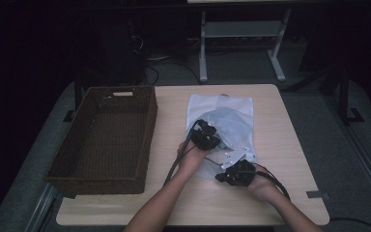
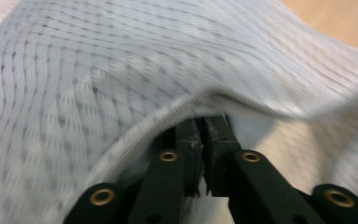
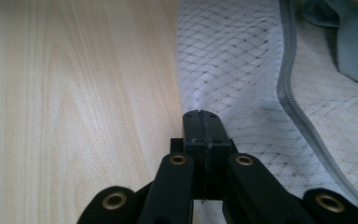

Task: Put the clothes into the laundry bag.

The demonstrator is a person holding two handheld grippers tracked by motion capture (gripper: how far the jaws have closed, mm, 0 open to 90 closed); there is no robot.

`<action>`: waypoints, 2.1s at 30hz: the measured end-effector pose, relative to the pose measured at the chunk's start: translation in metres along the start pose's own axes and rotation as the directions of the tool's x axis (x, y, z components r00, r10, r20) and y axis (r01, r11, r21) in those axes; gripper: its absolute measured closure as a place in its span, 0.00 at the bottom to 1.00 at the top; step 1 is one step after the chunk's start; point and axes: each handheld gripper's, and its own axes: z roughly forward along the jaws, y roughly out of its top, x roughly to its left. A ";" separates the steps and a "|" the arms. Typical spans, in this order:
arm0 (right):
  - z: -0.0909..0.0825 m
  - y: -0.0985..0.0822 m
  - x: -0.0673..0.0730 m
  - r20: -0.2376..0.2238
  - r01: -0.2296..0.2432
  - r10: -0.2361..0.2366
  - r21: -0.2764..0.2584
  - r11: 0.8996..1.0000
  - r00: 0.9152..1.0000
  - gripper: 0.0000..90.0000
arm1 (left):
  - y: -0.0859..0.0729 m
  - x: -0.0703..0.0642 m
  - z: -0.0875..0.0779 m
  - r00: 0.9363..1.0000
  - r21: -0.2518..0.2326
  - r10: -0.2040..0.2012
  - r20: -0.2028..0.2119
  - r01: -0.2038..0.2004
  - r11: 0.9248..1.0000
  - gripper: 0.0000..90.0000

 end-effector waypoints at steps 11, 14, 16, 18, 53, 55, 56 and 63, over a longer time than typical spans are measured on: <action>0.000 0.000 0.000 0.003 -0.014 0.014 0.003 1.000 1.000 1.00 | 0.005 0.005 -0.063 0.995 -0.048 0.094 -0.030 -0.096 0.994 0.82; -0.001 0.000 0.000 0.003 -0.015 0.015 0.003 1.000 1.000 1.00 | 0.008 0.009 -0.053 0.992 -0.024 0.113 -0.058 -0.114 0.993 0.75; -0.001 -0.001 -0.001 0.000 -0.017 0.017 0.002 1.000 1.000 1.00 | 0.009 0.010 -0.049 0.990 -0.008 0.127 -0.060 -0.127 0.992 0.72; -0.001 -0.001 -0.001 0.000 -0.015 0.015 0.001 1.000 1.000 1.00 | 0.009 0.011 -0.039 0.984 0.024 0.154 -0.088 -0.152 0.988 0.72; -0.019 -0.007 -0.013 0.015 -0.111 0.112 -0.049 0.993 0.994 0.82 | -0.046 -0.008 -0.059 0.987 0.019 0.101 0.125 -0.104 0.994 0.82; -0.022 -0.008 -0.014 0.021 -0.120 0.122 -0.063 0.991 0.992 0.76 | -0.049 -0.009 -0.063 0.987 0.005 0.090 0.133 -0.092 0.996 0.79; -0.023 -0.008 -0.014 0.023 -0.128 0.130 -0.069 0.989 0.991 0.73 | -0.050 -0.009 -0.065 0.987 0.003 0.088 0.134 -0.089 0.996 0.77; -0.032 -0.011 -0.018 0.041 -0.153 0.158 -0.096 0.983 0.987 0.53 | -0.058 -0.011 -0.077 0.987 -0.029 0.067 0.144 -0.064 0.998 0.64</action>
